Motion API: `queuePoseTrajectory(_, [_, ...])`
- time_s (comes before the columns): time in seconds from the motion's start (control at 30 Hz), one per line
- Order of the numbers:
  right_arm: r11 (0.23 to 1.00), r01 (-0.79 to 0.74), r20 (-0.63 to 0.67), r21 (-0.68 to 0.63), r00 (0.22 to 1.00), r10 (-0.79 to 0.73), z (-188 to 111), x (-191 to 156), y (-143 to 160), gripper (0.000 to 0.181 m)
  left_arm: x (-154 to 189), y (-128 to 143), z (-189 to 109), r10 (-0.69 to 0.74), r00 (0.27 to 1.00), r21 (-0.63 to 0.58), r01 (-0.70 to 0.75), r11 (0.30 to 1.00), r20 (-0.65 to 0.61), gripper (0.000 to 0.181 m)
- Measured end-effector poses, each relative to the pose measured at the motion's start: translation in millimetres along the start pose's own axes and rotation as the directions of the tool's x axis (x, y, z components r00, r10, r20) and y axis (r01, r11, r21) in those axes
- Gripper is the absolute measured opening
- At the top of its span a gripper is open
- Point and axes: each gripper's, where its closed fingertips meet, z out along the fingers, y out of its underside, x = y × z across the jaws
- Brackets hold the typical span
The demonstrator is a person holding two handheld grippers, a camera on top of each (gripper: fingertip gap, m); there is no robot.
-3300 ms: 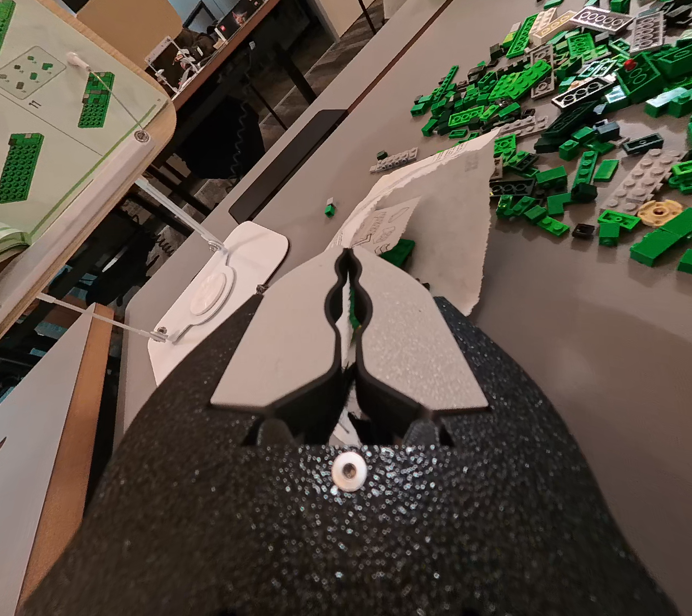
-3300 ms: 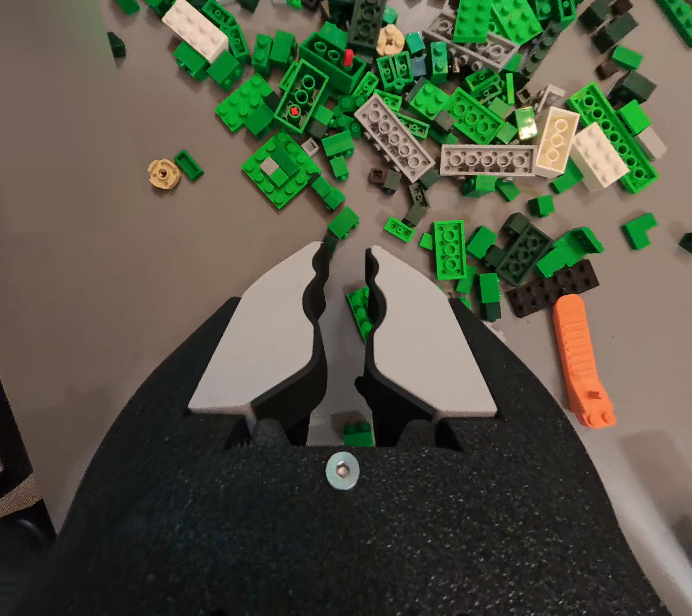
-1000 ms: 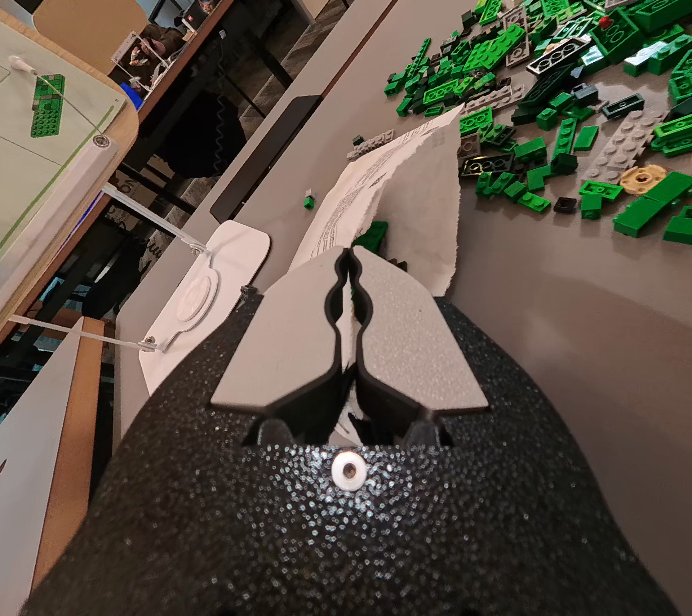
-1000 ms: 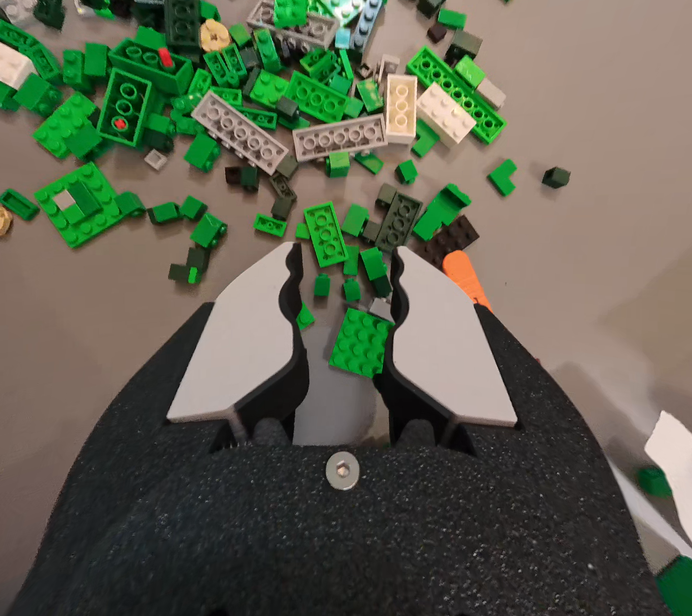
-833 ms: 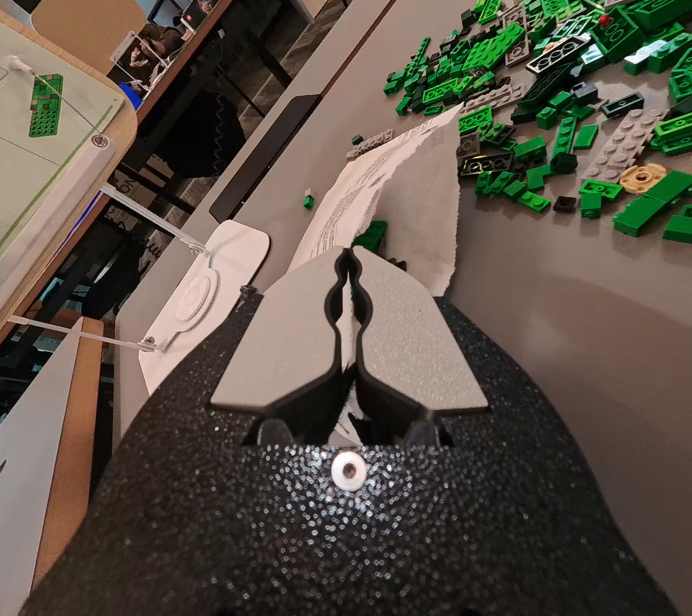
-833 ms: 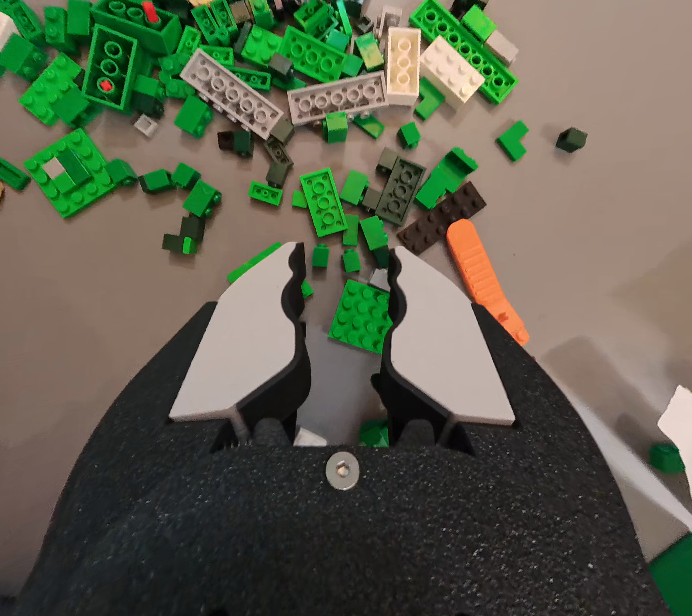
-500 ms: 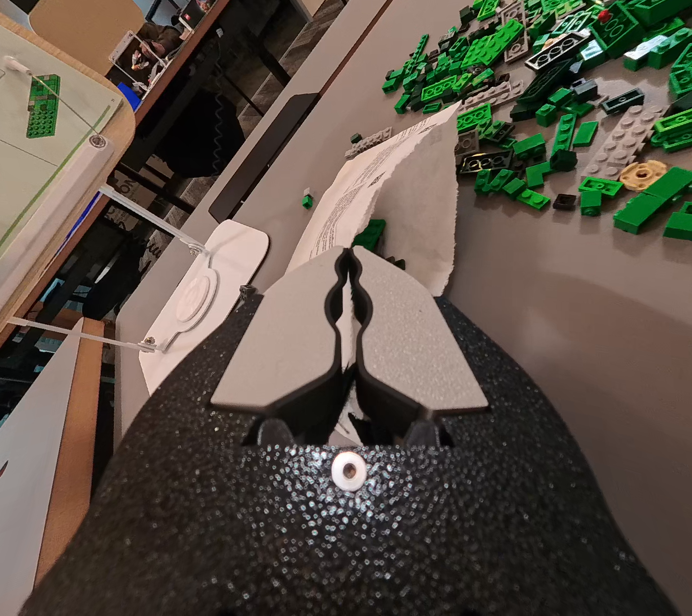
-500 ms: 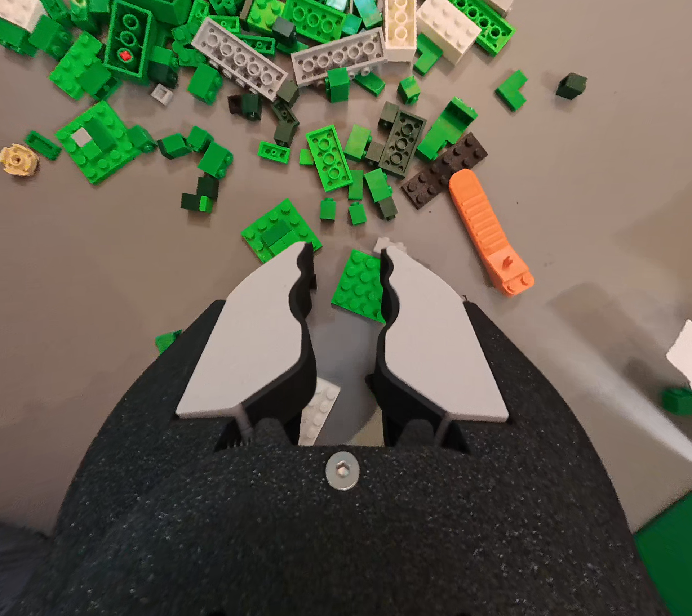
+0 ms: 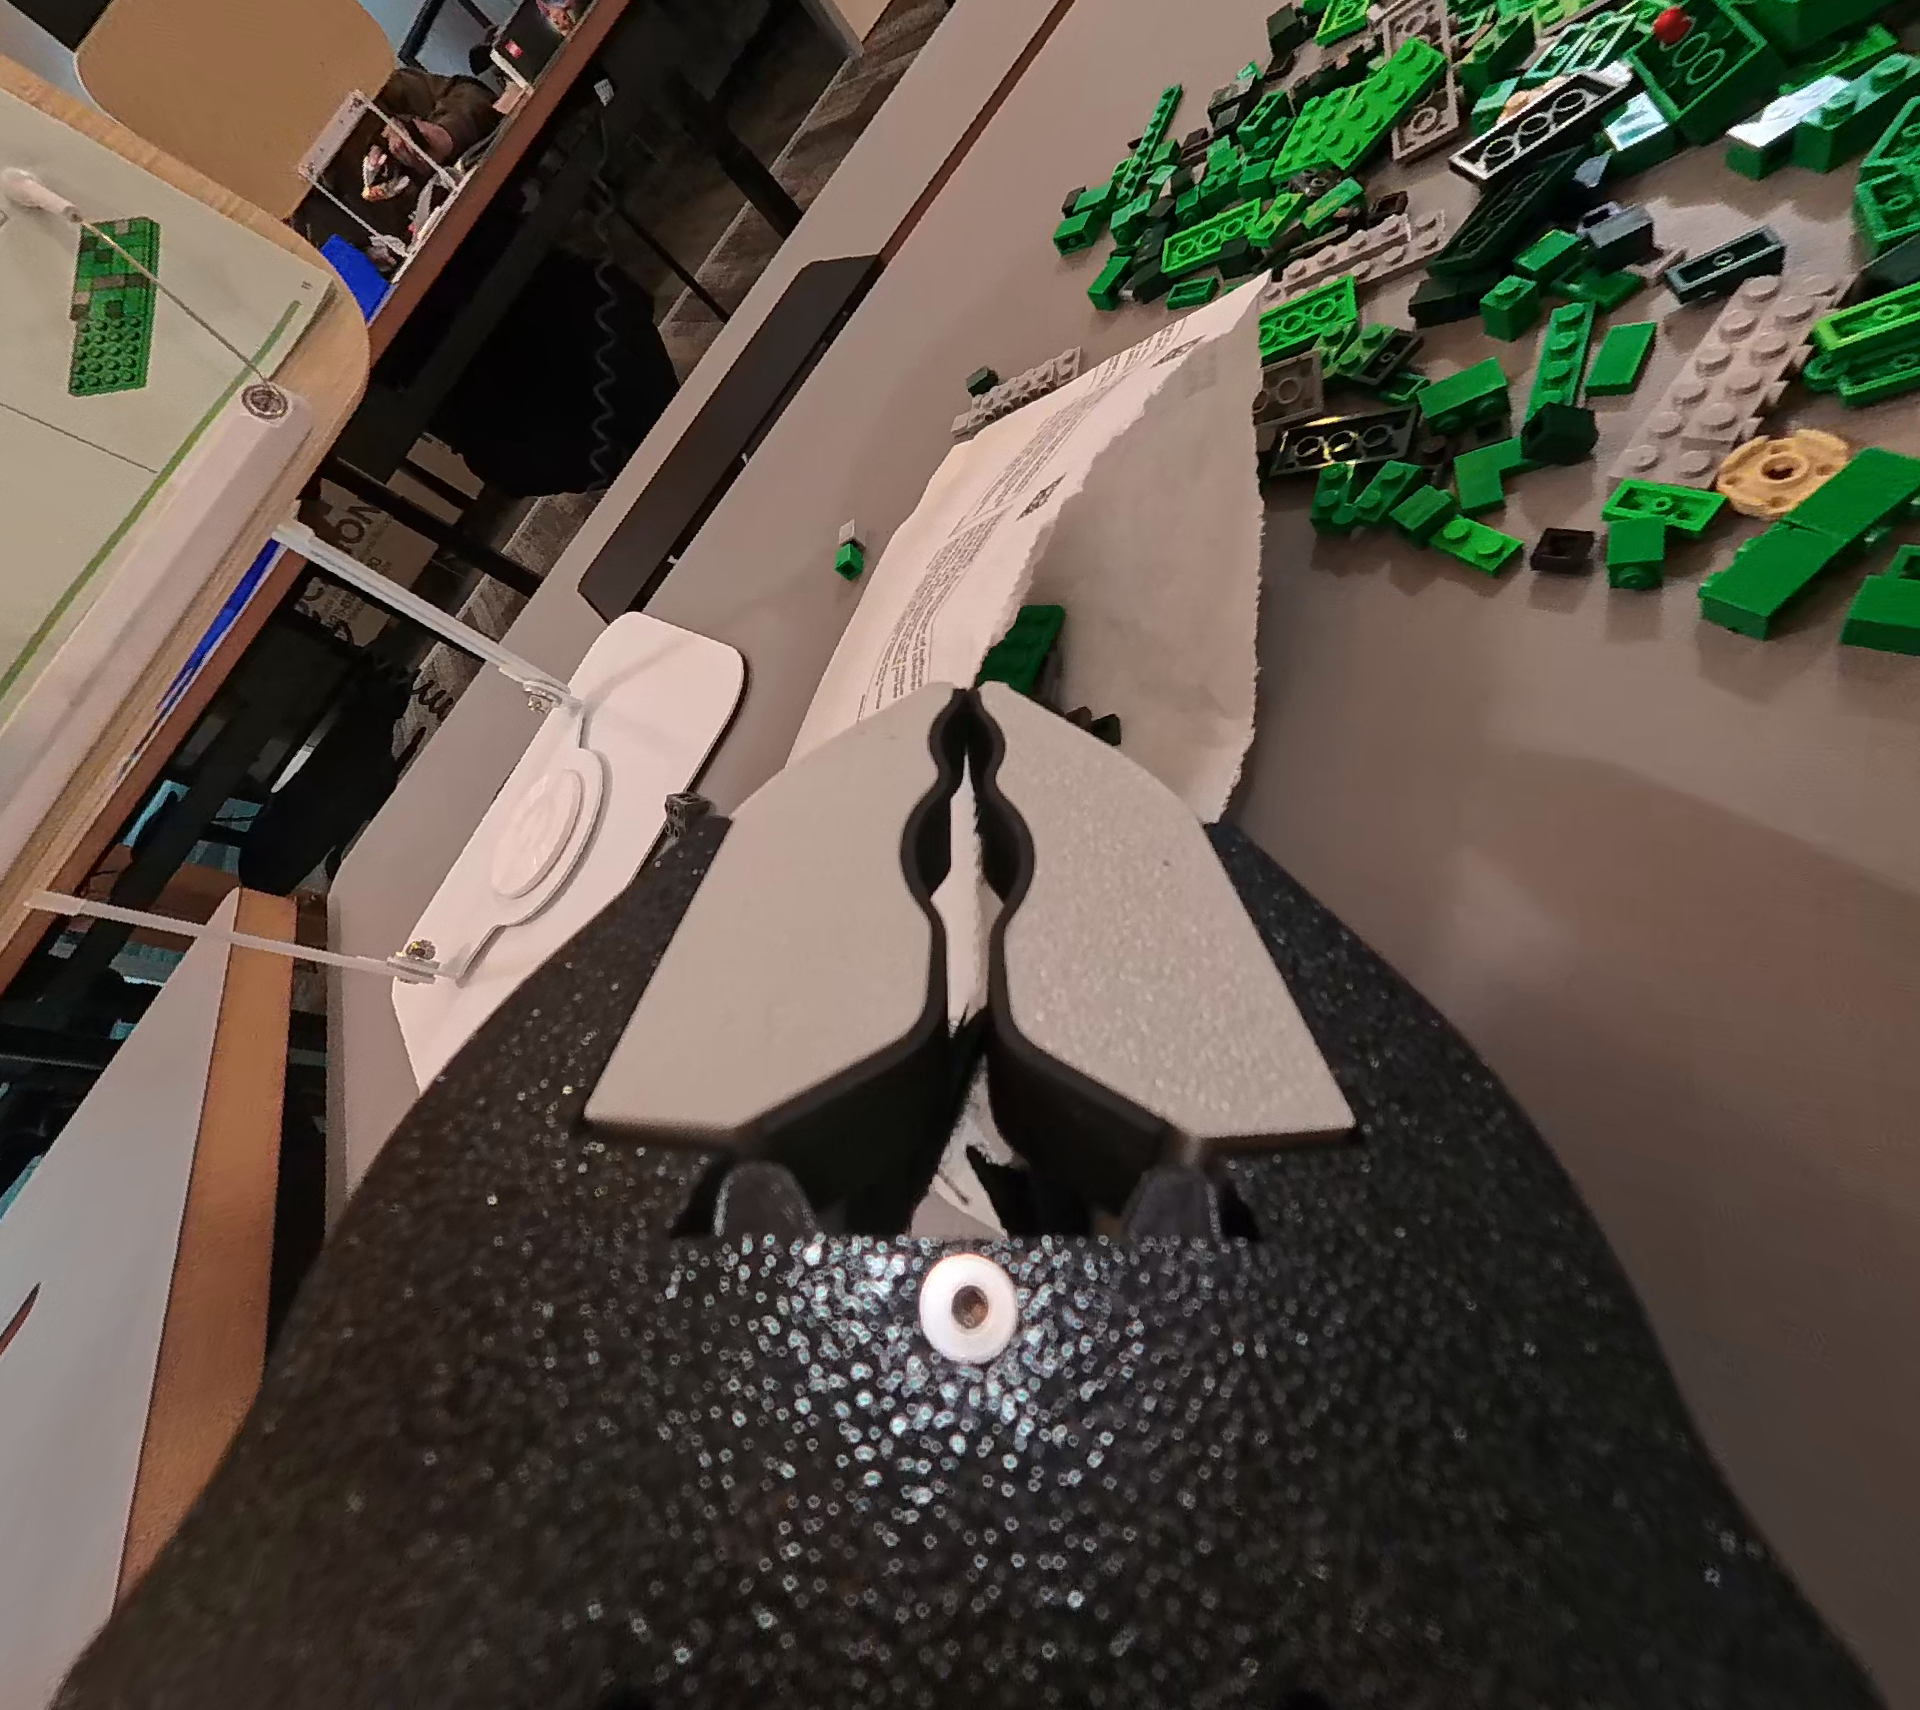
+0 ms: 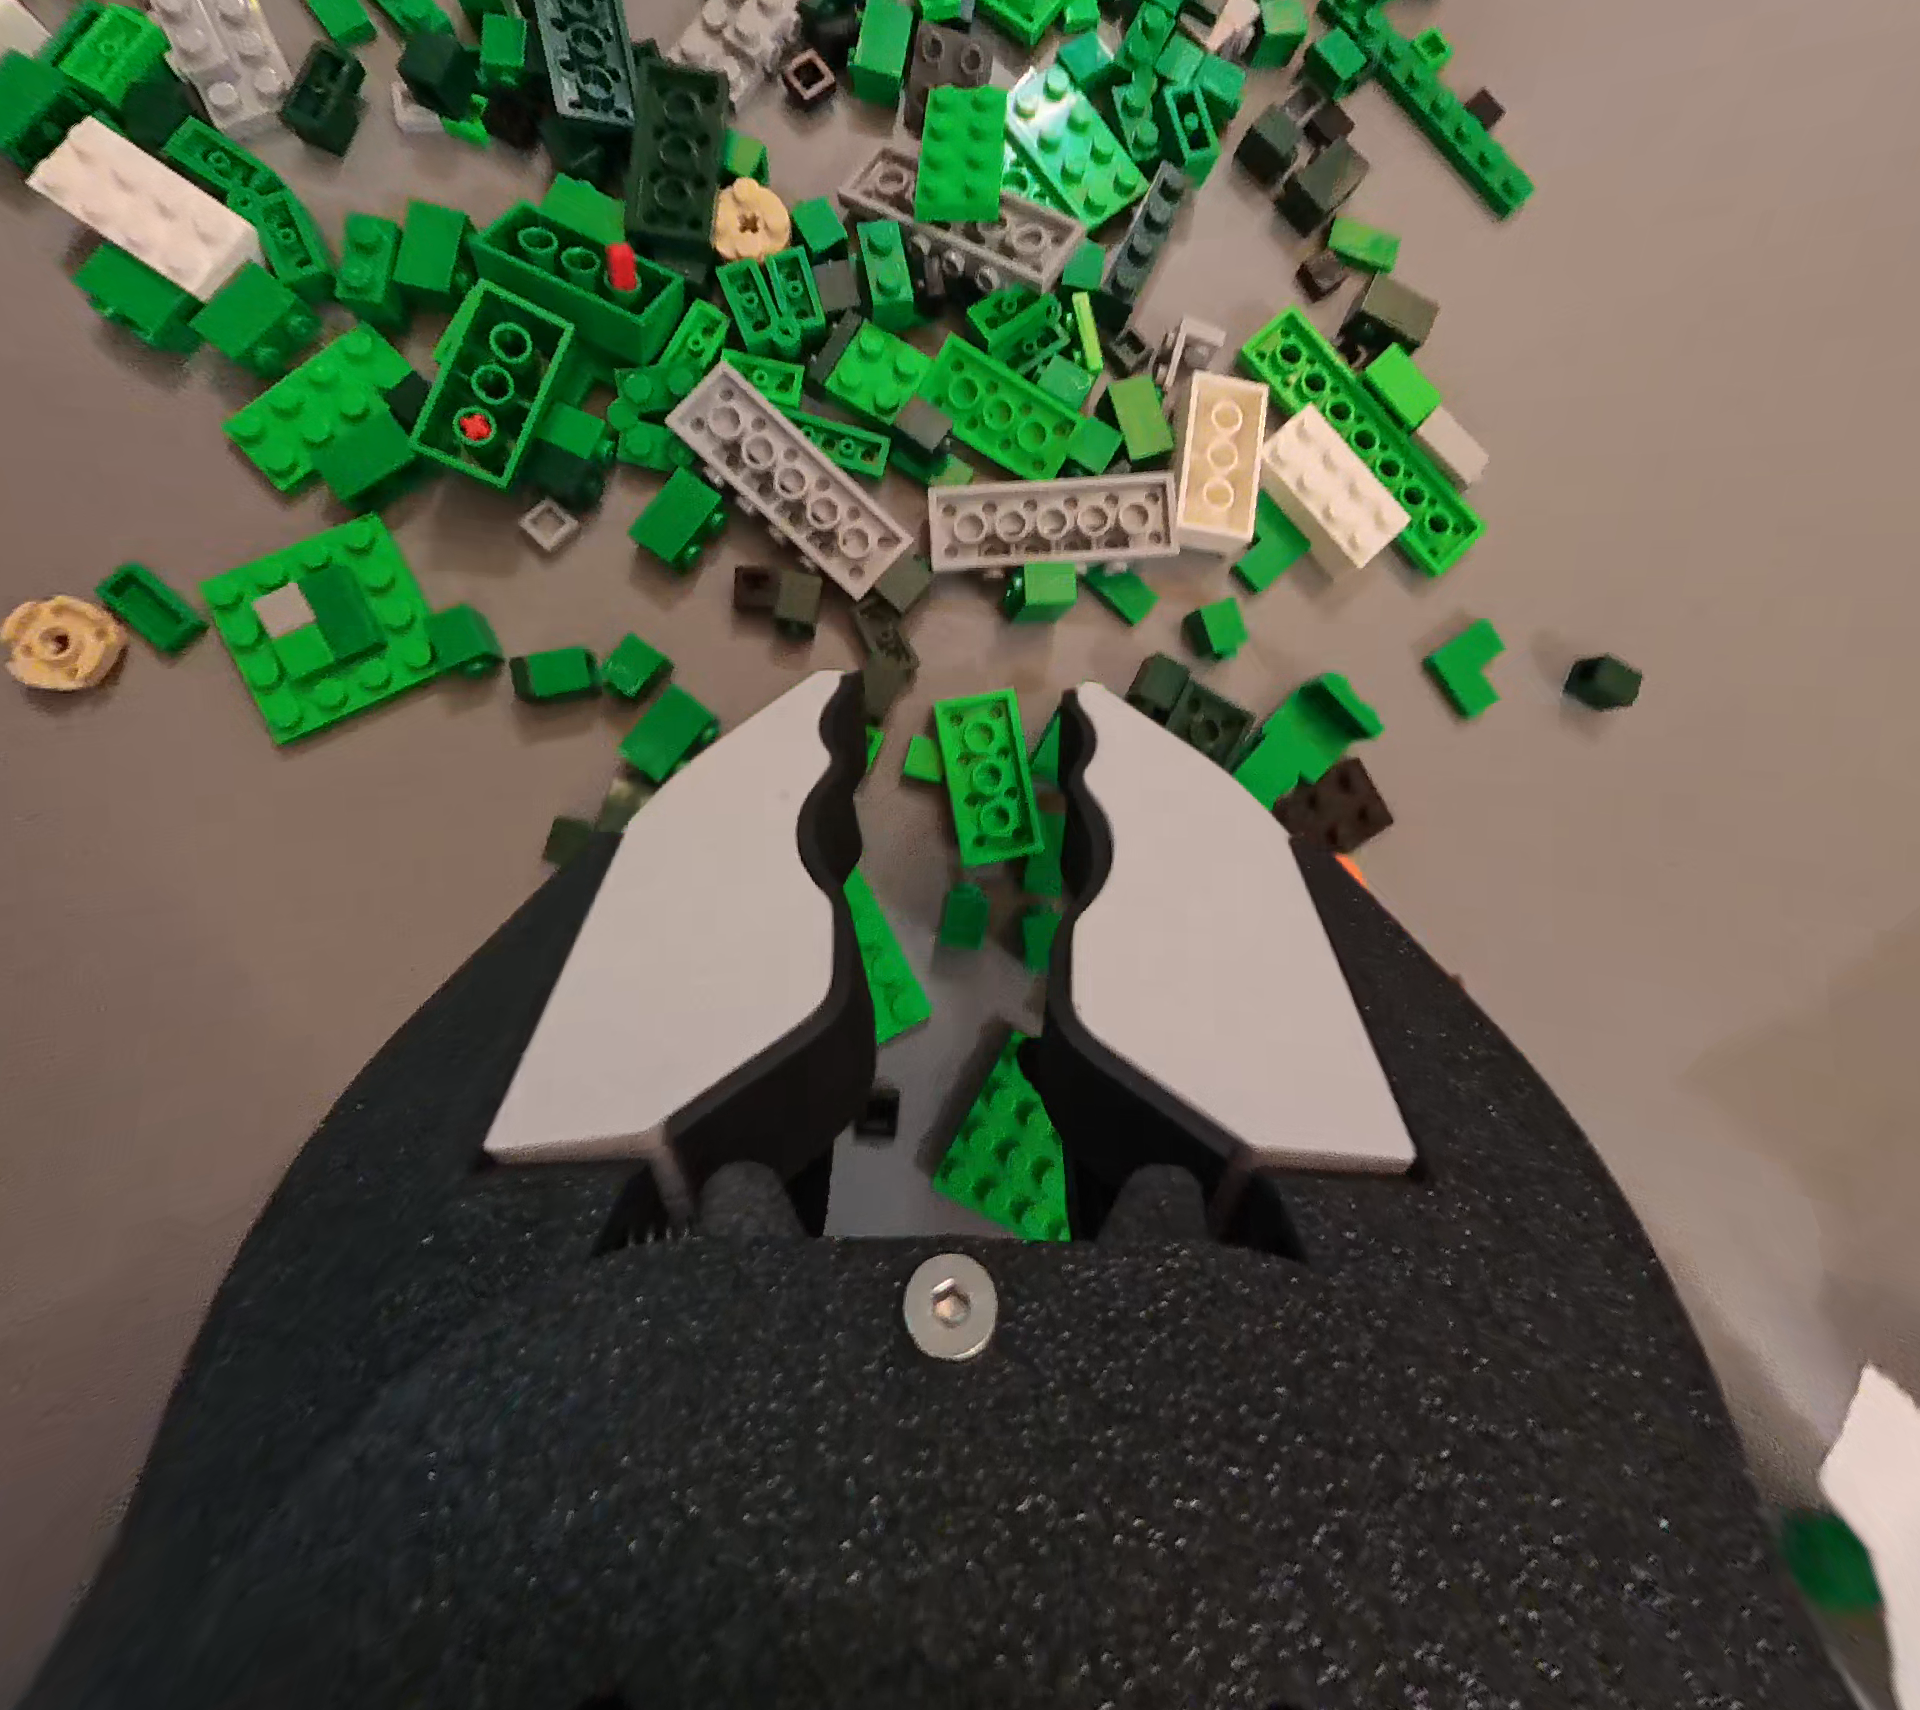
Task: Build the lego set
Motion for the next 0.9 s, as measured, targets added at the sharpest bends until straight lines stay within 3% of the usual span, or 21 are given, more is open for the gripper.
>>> queuePoseTrajectory(0.3, [1.0, 0.006, 0.066, 0.016, 0.998, -0.007, 19.0, 10.9, -16.9, 0.031, 0.4, 0.0, 0.2, 0.007, 1.0, -0.002, -0.007, 1.0, 0.0, 0.0])
queuePoseTrajectory(0.57, [0.999, 0.046, 0.027, 0.013, 0.999, -0.046, 30.5, 23.6, -26.9, 0.03, 2.1, 0.5, 1.4, 0.008, 1.0, -0.004, -0.008, 1.0, -0.008, 0.0])
queuePoseTrajectory(0.9, [0.973, 0.106, 0.099, -0.203, 0.991, -0.088, 23.2, 17.6, -4.9, 0.021, 2.9, 1.6, 2.6, 0.006, 1.0, -0.007, -0.006, 1.0, -0.015, 0.0])
